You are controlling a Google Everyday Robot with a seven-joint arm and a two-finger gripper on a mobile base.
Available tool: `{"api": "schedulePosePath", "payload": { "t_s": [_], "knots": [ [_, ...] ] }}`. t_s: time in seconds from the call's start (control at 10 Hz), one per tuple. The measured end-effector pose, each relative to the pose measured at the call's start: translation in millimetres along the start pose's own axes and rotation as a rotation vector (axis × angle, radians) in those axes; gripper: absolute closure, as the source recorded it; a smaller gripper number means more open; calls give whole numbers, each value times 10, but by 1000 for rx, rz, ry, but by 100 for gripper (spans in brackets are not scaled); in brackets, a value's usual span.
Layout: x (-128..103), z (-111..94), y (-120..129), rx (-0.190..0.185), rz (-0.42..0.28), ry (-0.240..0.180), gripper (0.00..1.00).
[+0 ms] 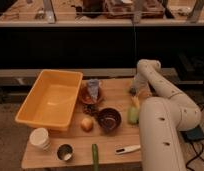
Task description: Place sponge in metal cup
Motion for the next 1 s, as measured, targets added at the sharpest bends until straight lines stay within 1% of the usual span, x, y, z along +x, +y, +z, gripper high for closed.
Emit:
{"api": "schedulePosePath", "payload": {
  "t_s": [0.1,0.2,0.3,0.4,0.6,0.7,0.8,0.9,1.0],
  "knots": [
    [-16,-127,14,7,-10,28,100],
    [-59,-273,15,14,-20,45,100],
    [-110,-487,8,22,-33,64,100],
    [-230,-774,-53,37,-55,78,100],
    [-453,-1152,-26,61,-86,87,100],
    [-617,-1314,36,86,-98,64,100],
    [-735,-1419,86,114,-111,24,100],
    [-768,-1470,124,125,-115,11,100],
    [-792,-1476,110,129,-119,5,100]
  ]
}}
